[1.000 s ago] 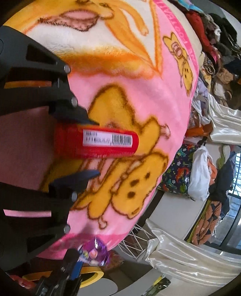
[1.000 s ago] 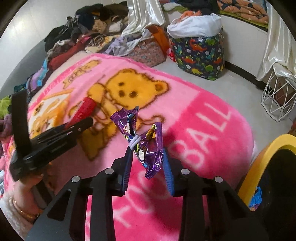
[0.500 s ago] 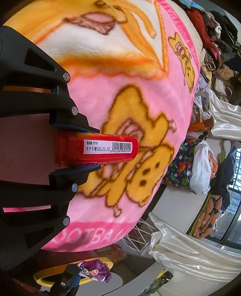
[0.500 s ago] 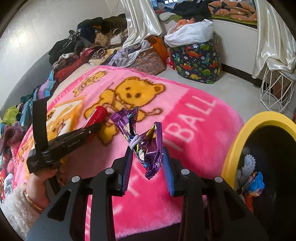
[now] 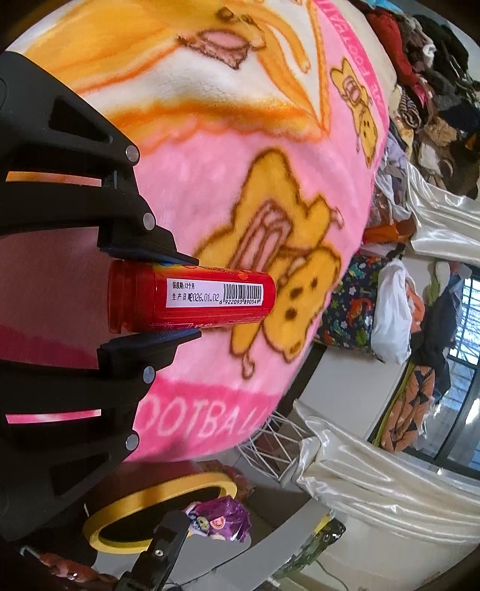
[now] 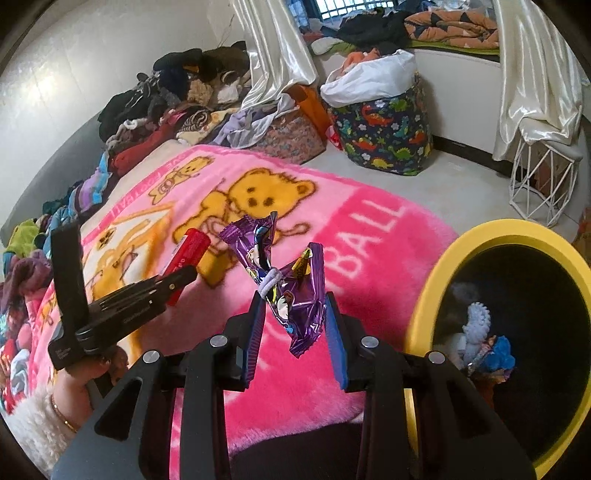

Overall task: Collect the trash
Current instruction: 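Carry the red can and purple wrapper over the yellow bin with both tools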

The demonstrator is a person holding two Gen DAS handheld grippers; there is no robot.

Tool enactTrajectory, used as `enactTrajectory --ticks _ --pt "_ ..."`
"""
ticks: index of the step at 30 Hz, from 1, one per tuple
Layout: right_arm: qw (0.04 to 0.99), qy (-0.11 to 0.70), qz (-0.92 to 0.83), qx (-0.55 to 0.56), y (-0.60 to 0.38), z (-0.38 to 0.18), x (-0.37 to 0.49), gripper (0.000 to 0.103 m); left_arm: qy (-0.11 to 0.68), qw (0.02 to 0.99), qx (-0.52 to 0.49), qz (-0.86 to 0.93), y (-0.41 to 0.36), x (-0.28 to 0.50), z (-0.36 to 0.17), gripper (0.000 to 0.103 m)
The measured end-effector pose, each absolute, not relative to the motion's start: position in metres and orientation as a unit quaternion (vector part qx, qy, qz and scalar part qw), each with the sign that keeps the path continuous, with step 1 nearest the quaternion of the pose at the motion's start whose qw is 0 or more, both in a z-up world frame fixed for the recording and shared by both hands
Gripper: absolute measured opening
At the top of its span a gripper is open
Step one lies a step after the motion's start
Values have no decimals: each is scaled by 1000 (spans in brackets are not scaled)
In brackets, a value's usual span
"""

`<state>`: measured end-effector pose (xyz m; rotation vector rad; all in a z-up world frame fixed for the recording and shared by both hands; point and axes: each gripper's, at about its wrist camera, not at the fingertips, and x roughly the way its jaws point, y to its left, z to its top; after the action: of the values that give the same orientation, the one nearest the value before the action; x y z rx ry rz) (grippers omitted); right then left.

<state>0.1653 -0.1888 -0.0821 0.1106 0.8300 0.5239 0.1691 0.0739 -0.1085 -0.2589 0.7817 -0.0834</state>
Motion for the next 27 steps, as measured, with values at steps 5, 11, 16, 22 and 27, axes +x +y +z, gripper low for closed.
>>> enactTrajectory --ticks 5,11,16,22,27 --pt "886 391 239 66 -208 -77 161 30 368 921 -117 -58 56 164 -94 25" --pt "896 378 222 80 -233 -68 157 30 352 926 -102 -85 31 158 -76 25" --pt "902 369 202 100 -261 -64 155 30 342 929 -88 -110 8 154 -64 25" --pt "907 362 177 122 -294 -62 151 30 335 929 -73 -135 -17 152 -55 25" --pt "910 359 159 135 -316 -61 147 30 331 929 -65 -151 -33 151 -51 25"
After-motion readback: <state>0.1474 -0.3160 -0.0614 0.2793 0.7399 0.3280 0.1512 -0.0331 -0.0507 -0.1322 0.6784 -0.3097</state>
